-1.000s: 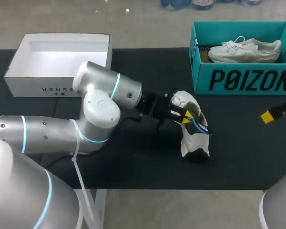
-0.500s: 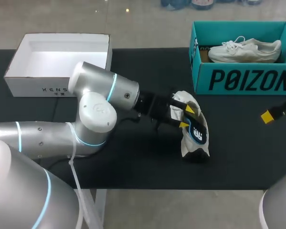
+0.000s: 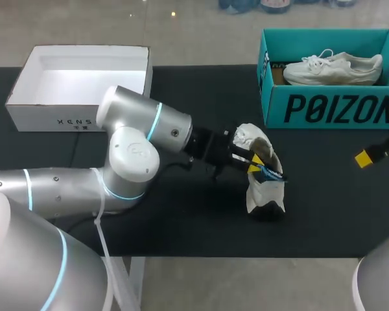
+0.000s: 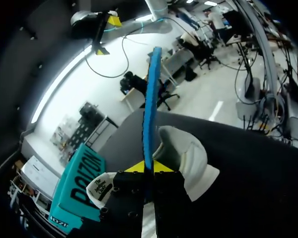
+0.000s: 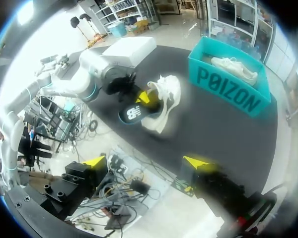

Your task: Take the shoe out of the shoebox, open the shoe tongue, remove and reinsert the insole, then place the shoe into the shoebox

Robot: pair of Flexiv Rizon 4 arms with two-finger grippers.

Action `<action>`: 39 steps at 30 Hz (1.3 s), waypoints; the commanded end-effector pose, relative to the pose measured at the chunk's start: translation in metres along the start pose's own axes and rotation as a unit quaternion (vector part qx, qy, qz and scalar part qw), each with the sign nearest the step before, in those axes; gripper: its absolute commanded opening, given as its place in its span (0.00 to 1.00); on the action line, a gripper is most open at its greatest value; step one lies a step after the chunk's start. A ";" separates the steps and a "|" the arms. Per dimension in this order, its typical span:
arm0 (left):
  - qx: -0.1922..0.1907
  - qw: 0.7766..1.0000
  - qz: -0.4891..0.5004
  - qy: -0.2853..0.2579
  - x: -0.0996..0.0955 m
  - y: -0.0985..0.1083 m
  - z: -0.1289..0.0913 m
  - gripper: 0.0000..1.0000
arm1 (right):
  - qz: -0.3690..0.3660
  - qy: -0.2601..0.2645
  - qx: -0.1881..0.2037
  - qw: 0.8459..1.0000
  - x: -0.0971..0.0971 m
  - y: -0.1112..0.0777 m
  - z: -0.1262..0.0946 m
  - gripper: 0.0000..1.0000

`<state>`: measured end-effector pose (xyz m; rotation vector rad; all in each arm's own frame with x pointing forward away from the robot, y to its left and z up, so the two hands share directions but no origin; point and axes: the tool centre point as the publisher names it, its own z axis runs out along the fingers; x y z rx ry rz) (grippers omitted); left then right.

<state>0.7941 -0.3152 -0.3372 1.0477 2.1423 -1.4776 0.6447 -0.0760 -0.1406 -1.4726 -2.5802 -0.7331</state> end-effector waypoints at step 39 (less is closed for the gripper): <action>0.008 1.000 -0.012 0.020 0.000 -0.001 0.006 0.00 | 0.001 0.000 0.003 1.000 -0.001 0.003 0.001 1.00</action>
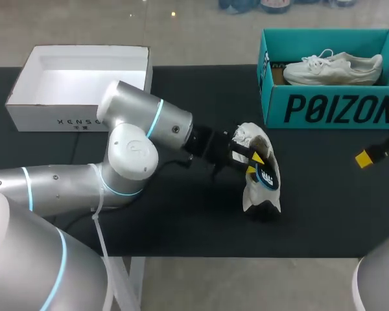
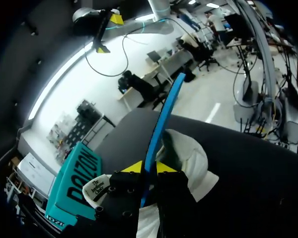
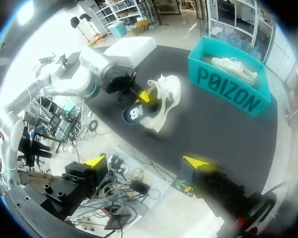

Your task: Take the shoe out of the shoebox, open the shoe tongue, remove and reinsert the insole, then place the shoe into the shoebox

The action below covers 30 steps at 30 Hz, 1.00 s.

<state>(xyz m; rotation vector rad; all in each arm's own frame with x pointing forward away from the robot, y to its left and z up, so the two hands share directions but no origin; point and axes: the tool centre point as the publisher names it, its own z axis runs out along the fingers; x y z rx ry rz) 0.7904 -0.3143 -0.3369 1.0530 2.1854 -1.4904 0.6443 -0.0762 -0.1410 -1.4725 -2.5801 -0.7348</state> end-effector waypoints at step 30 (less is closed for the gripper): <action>-0.037 0.999 0.014 0.018 -0.002 0.013 0.002 0.49 | 0.001 0.000 0.003 1.000 -0.001 0.003 0.001 1.00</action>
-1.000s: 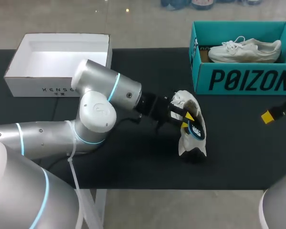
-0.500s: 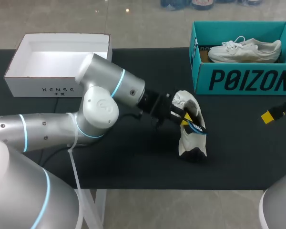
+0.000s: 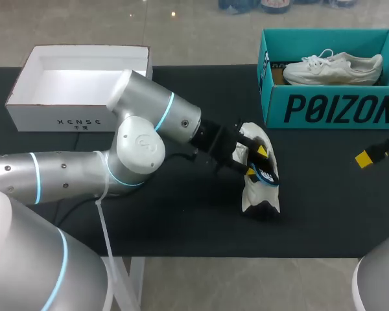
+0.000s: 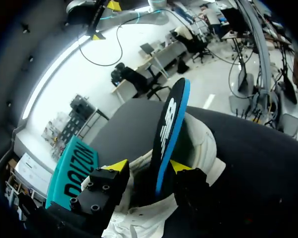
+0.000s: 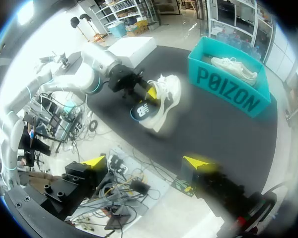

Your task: Take the shoe out of the shoebox, open the shoe tongue, remove and reinsert the insole, then place the shoe into the shoebox

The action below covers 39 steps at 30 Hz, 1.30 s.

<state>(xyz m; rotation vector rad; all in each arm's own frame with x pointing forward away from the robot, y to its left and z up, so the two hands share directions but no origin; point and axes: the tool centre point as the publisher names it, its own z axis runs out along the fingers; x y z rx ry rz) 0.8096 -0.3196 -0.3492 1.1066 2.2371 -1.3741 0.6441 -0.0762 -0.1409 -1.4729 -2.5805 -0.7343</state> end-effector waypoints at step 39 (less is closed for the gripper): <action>-0.018 0.999 0.039 0.024 0.012 0.004 0.012 0.90 | 0.001 0.000 0.003 1.000 -0.001 0.003 0.001 1.00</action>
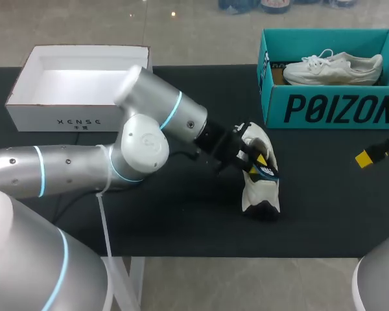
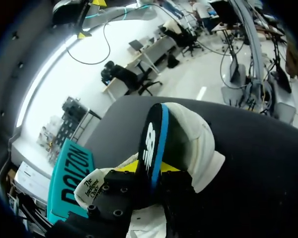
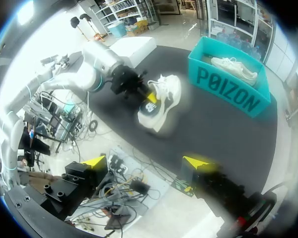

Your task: Take the shoe out of the shoebox, open the shoe tongue, remove and reinsert the insole, then place the shoe into the shoebox

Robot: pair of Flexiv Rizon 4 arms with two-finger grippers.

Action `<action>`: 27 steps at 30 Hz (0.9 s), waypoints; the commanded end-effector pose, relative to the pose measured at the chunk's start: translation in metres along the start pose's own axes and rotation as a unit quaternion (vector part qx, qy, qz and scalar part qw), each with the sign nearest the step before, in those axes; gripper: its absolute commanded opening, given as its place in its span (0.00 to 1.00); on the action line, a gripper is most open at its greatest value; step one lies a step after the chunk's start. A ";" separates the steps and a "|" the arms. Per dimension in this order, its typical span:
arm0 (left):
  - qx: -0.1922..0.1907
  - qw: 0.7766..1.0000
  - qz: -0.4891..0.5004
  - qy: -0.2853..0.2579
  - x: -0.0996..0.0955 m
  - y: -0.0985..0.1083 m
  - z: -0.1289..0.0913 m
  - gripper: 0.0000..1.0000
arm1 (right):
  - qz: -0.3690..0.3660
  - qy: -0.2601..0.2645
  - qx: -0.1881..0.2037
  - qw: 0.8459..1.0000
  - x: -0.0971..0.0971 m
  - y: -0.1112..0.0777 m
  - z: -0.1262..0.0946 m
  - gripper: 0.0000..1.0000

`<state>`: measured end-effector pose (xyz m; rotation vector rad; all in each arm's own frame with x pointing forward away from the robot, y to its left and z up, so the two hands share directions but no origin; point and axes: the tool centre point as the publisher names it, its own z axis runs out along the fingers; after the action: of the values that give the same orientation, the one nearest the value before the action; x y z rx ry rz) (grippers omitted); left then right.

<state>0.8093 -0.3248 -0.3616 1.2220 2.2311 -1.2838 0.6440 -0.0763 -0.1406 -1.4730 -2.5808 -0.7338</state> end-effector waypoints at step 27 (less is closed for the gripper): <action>0.009 1.000 0.024 -0.014 -0.003 -0.017 -0.009 0.00 | 0.001 0.001 0.003 1.000 -0.001 0.003 0.001 1.00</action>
<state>0.7929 -0.3167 -0.3431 1.2342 2.1570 -1.2997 0.6440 -0.0763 -0.1406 -1.4730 -2.5808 -0.7341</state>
